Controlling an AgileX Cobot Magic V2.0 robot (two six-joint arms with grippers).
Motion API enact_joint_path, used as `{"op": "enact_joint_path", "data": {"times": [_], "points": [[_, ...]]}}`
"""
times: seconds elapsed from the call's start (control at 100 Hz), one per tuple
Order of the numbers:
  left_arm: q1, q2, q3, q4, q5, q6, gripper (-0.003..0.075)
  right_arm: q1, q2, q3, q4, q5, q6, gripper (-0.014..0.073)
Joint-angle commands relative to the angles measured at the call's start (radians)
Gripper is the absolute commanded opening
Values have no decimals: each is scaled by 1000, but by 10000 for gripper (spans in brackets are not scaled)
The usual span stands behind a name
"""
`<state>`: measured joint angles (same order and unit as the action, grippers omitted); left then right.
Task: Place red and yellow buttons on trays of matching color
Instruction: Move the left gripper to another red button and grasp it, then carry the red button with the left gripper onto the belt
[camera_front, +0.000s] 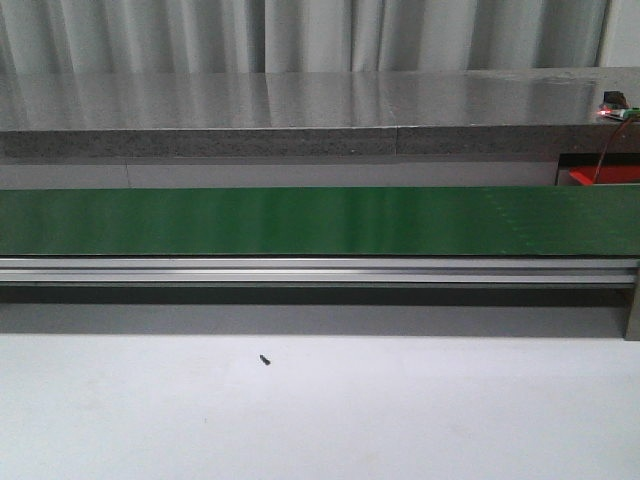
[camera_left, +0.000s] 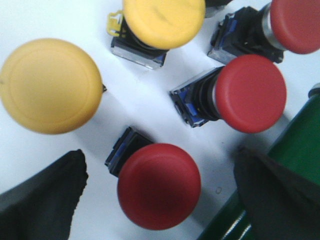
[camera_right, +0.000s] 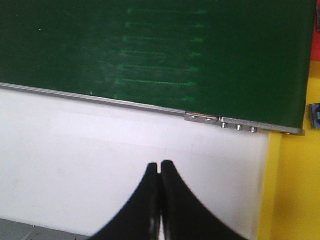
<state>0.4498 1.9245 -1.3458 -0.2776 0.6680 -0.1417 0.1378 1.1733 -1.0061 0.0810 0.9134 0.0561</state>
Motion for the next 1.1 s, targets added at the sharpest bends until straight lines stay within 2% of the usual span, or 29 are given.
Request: {"op": "enact_joint_path", "data": {"times": [0.0, 0.29, 0.43, 0.59, 0.72, 1.09], "points": [[-7, -52, -32, -1, -41, -10, 575, 0, -28, -24, 2, -47, -2, -106], [-8, -52, -32, 1, -34, -10, 556, 0, -28, -24, 2, -49, -2, -106], [-8, -52, -32, 2, -30, -10, 458, 0, -28, -24, 2, -49, -2, -106], [-8, -52, -32, 2, -22, -10, 283, 0, -28, -24, 2, -49, -2, -106], [-8, -52, -32, 2, -22, -10, 202, 0, -28, -24, 2, -49, -2, -106], [2, -136, -32, 59, 32, -10, 195, 0, -28, -24, 2, -60, -2, -106]]}}
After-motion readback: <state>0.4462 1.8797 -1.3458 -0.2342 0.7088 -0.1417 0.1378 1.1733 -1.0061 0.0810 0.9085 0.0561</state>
